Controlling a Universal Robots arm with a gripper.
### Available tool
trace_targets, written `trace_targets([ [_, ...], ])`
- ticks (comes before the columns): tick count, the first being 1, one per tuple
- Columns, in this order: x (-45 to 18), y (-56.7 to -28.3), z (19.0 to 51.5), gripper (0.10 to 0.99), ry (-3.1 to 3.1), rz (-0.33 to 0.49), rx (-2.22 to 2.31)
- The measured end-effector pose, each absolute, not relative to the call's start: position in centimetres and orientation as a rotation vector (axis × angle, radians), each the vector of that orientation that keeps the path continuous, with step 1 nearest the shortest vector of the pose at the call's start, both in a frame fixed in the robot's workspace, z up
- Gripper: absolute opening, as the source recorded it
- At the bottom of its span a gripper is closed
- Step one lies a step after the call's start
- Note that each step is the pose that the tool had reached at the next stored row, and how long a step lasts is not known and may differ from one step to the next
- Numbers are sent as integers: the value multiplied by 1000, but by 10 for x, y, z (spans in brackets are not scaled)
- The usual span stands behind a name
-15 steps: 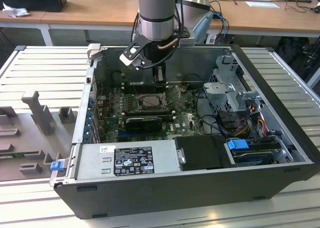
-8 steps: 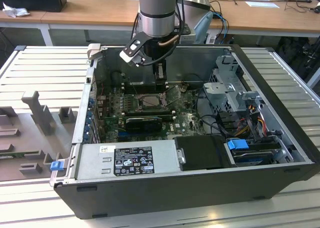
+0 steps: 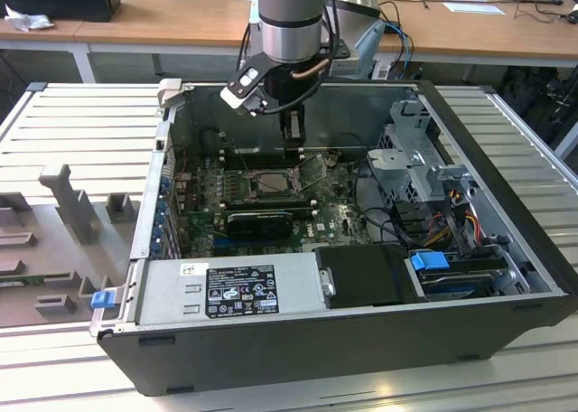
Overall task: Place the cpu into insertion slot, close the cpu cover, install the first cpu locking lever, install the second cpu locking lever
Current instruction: 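Close the cpu cover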
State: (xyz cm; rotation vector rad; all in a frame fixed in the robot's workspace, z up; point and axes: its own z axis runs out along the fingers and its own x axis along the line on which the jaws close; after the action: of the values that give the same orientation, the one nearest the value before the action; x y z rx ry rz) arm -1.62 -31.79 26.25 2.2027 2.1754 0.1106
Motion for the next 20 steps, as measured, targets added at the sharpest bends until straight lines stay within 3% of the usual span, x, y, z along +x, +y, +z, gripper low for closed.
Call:
trace_targets([
  [20,26,-319,263,106,2182,97,2210],
])
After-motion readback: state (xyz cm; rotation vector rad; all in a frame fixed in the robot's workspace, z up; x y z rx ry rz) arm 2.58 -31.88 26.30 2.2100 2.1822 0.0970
